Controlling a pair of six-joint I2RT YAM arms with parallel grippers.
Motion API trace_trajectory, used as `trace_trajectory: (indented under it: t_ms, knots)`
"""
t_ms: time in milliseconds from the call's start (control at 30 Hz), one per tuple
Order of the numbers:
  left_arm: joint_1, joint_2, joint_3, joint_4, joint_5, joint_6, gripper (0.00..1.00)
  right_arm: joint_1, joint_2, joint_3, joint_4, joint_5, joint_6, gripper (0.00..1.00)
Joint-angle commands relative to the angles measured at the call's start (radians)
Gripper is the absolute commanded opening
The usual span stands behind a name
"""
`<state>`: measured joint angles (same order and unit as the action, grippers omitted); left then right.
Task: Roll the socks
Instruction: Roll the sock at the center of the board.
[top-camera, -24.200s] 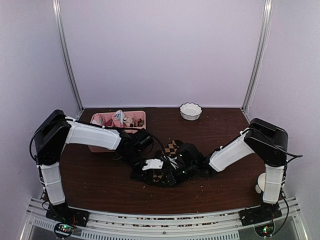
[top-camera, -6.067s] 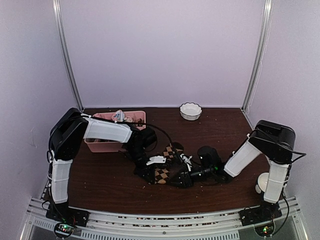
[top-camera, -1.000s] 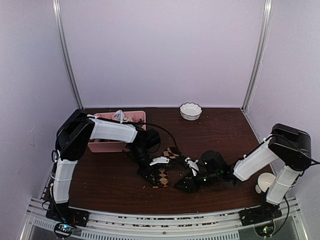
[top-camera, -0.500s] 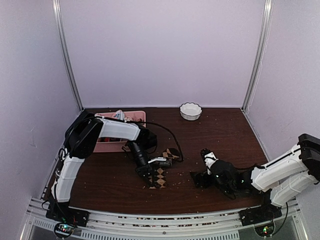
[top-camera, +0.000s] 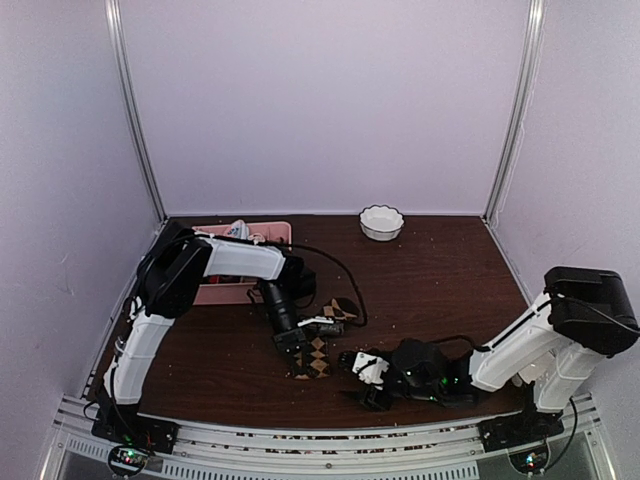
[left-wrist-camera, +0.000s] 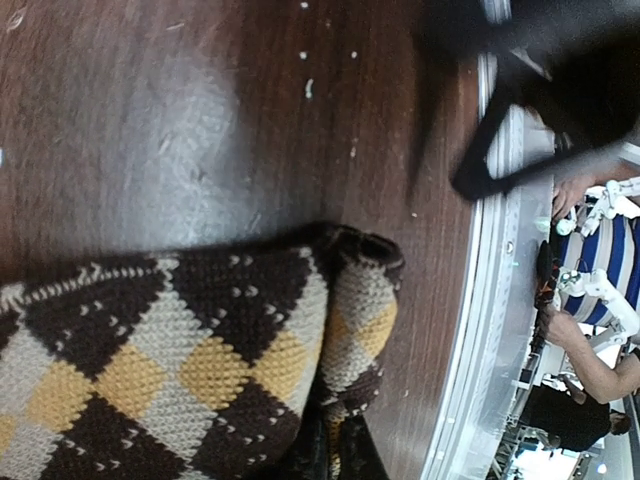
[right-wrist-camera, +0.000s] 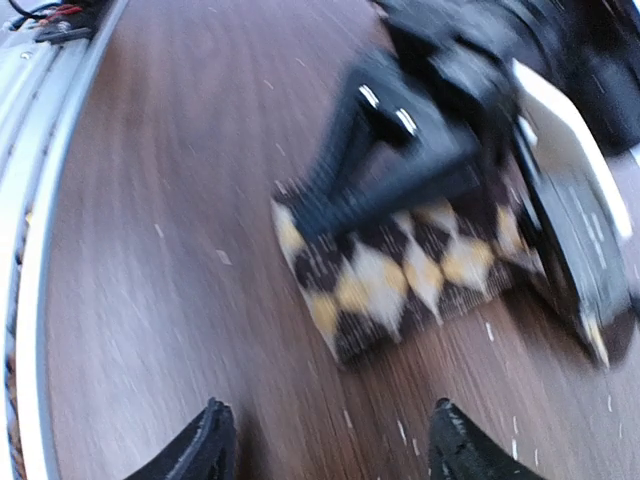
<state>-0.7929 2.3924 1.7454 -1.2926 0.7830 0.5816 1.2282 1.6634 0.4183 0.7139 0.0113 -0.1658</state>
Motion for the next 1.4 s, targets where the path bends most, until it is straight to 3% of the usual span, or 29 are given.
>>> trace_trajectory:
  t_ms: [0,167,667,800,1033,1367]
  knots:
    - [0.005,0.098,0.005,0.087,-0.261,-0.038,0.02,-0.001,0.072,0.117,0.010,-0.175,-0.157,0.62]
    - [0.005,0.103,0.003,0.084,-0.270,-0.035,0.02,-0.030,0.164,0.232,-0.073,-0.245,-0.236,0.50]
    - [0.004,0.110,0.024,0.050,-0.253,-0.002,0.02,-0.095,0.267,0.365,-0.283,-0.225,-0.351,0.37]
    - [0.004,0.090,0.021,0.050,-0.251,0.014,0.10,-0.106,0.277,0.365,-0.339,-0.249,-0.345,0.28]
    - [0.026,-0.053,-0.046,0.142,-0.215,0.035,0.32,-0.159,0.310,0.377,-0.426,-0.324,-0.194,0.14]
    - [0.058,-0.404,-0.326,0.383,-0.197,0.107,0.37,-0.210,0.329,0.319,-0.391,-0.551,0.098,0.01]
